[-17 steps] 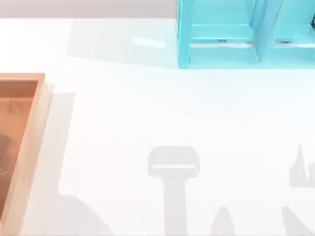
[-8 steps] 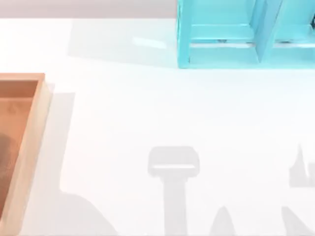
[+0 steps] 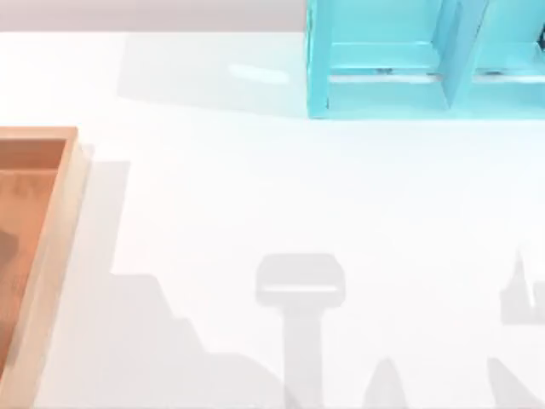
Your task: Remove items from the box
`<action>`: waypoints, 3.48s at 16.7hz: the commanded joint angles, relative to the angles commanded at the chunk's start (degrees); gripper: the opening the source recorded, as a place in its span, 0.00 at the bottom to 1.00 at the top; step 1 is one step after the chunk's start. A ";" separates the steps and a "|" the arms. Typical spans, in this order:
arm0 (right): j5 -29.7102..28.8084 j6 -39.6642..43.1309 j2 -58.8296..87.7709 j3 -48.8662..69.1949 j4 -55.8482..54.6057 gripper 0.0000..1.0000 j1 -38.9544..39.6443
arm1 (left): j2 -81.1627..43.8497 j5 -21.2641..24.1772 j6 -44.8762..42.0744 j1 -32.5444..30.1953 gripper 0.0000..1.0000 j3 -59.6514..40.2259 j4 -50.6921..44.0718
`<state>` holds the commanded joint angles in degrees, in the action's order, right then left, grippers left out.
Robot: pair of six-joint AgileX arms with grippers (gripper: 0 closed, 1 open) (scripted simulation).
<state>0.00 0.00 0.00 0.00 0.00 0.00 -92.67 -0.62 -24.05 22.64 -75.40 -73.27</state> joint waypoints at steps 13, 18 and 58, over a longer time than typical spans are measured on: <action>0.00 0.00 0.00 0.00 0.00 1.00 0.00 | -3.51 -1.27 8.86 -9.45 0.00 -6.19 2.96; 0.00 0.00 0.00 0.00 0.00 1.00 0.00 | -11.40 -2.21 31.45 -32.37 0.00 -9.55 10.48; 0.00 0.00 0.00 0.00 0.00 1.00 0.00 | -23.57 0.72 55.36 -55.65 1.00 -3.55 20.68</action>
<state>0.00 0.00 0.00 0.00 0.00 0.00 -116.24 0.10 31.31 -33.00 -78.95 -52.59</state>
